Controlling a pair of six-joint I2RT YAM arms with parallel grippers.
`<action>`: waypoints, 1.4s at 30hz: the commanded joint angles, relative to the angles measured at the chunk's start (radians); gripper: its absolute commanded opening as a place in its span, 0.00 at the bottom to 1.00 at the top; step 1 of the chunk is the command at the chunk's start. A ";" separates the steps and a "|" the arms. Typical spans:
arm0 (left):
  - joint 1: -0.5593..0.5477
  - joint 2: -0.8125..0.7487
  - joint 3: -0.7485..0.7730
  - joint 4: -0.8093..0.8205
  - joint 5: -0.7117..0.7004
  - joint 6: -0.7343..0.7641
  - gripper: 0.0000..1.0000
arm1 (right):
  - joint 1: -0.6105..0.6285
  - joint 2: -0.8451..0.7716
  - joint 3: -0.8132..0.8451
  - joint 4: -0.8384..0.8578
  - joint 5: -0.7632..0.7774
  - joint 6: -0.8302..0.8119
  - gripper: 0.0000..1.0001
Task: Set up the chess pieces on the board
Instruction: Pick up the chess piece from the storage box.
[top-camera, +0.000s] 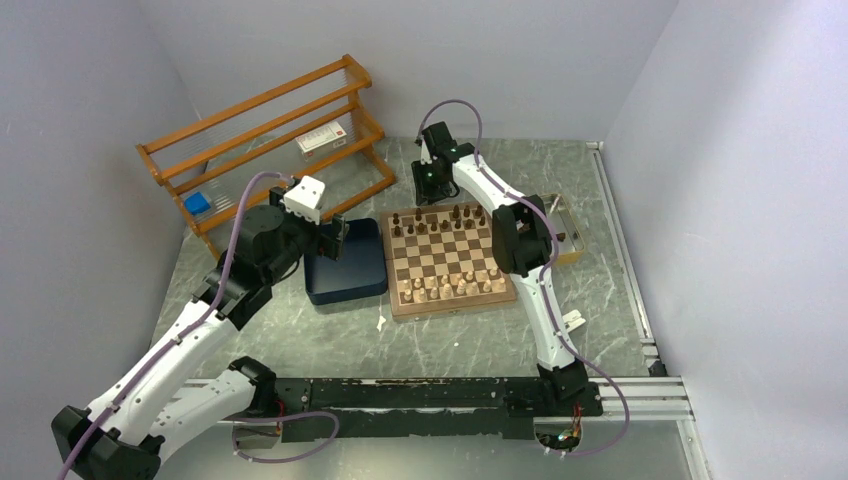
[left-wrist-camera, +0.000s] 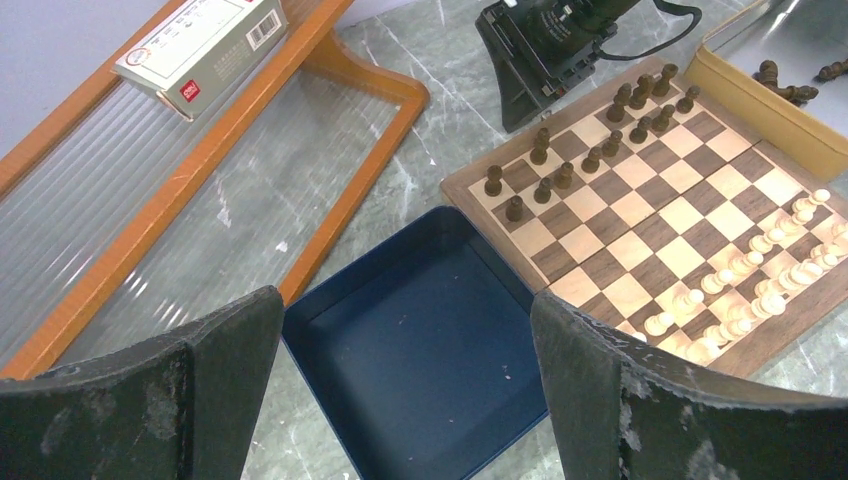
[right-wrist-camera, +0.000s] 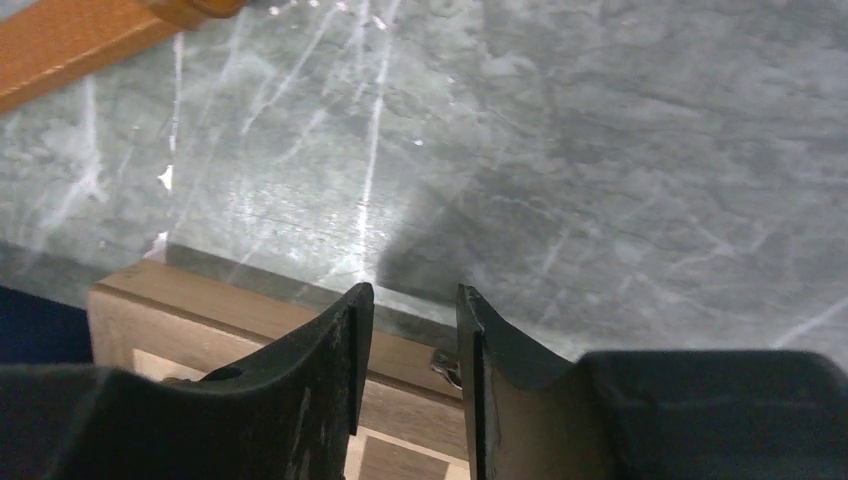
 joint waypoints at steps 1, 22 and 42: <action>-0.004 0.005 0.004 0.003 -0.018 -0.002 0.98 | -0.006 0.039 0.043 0.018 -0.124 0.024 0.38; -0.004 0.062 0.006 0.013 -0.037 -0.021 0.98 | -0.186 -0.433 -0.306 0.181 0.199 0.090 0.48; -0.091 0.012 -0.008 0.003 -0.126 -0.075 0.98 | -0.371 -0.618 -0.860 0.345 0.408 0.266 0.36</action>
